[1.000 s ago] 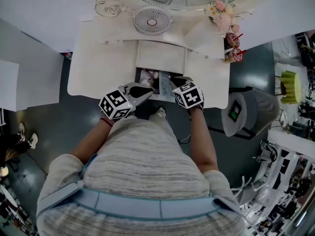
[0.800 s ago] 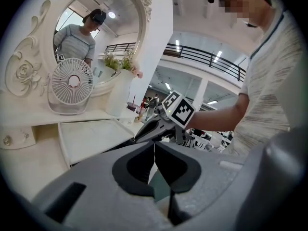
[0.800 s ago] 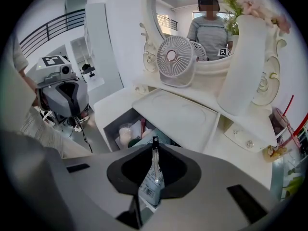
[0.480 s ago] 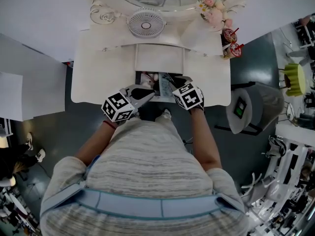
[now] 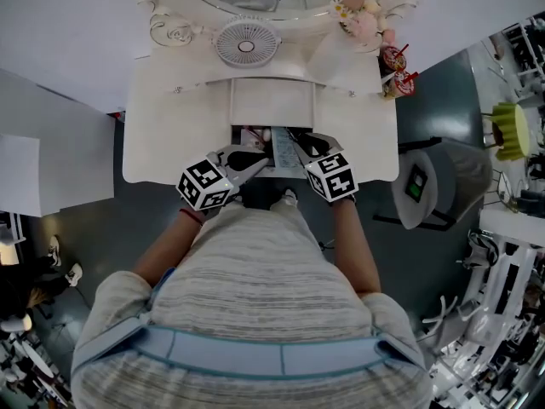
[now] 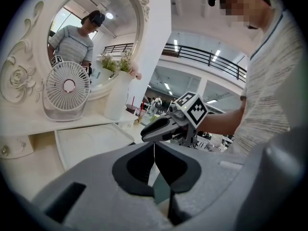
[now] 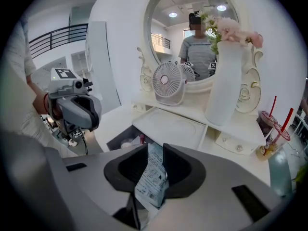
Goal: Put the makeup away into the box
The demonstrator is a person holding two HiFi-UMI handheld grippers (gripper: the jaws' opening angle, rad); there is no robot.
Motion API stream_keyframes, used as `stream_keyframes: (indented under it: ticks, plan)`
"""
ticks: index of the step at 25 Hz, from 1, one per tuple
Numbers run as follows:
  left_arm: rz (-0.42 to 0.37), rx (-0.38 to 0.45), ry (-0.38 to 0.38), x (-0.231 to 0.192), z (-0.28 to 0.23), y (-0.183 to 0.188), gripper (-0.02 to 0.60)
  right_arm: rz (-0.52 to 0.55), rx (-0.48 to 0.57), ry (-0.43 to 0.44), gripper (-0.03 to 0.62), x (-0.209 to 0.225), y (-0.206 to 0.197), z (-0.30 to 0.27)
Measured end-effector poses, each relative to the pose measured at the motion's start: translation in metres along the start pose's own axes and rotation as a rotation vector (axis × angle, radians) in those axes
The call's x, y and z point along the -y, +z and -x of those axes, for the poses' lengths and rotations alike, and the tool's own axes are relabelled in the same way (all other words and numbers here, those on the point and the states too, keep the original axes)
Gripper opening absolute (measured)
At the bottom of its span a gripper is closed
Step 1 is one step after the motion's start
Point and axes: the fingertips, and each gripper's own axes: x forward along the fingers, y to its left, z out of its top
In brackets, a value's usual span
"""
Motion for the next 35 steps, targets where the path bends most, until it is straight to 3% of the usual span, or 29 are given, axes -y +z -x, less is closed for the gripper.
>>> stream_keyframes:
  ticks: [14,25,35]
  plan:
    - [-0.032,0.060,0.011,-0.002,-0.003,0.033,0.014,-0.038,0.169,0.070,0.067,-0.023,0.034,0.034]
    - [-0.031,0.084,0.025,-0.001,-0.005,0.046,0.014,-0.004,0.229,0.152,0.035,-0.040,0.057,0.051]
    - [-0.048,0.093,0.029,-0.005,-0.012,0.058,0.014,-0.013,0.270,0.159,0.015,-0.032,0.069,0.060]
